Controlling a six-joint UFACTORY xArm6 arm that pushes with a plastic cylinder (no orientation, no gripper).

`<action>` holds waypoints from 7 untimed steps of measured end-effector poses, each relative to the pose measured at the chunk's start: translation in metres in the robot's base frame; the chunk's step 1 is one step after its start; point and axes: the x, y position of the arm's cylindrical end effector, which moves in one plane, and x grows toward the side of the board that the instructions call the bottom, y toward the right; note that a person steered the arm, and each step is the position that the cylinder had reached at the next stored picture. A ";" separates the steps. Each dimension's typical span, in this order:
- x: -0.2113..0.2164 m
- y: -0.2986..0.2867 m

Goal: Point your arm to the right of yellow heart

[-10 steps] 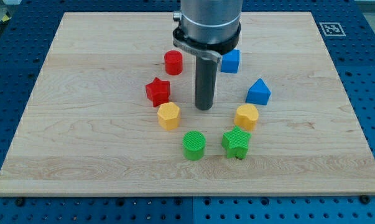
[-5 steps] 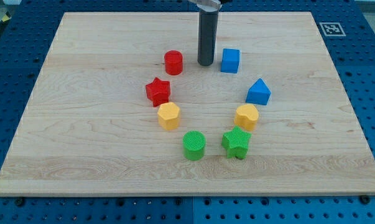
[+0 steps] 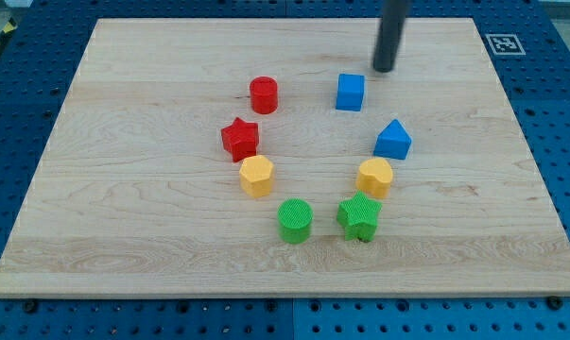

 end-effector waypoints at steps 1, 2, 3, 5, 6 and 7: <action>0.040 0.047; 0.098 0.052; 0.155 0.052; 0.273 0.052; 0.274 0.052; 0.280 0.044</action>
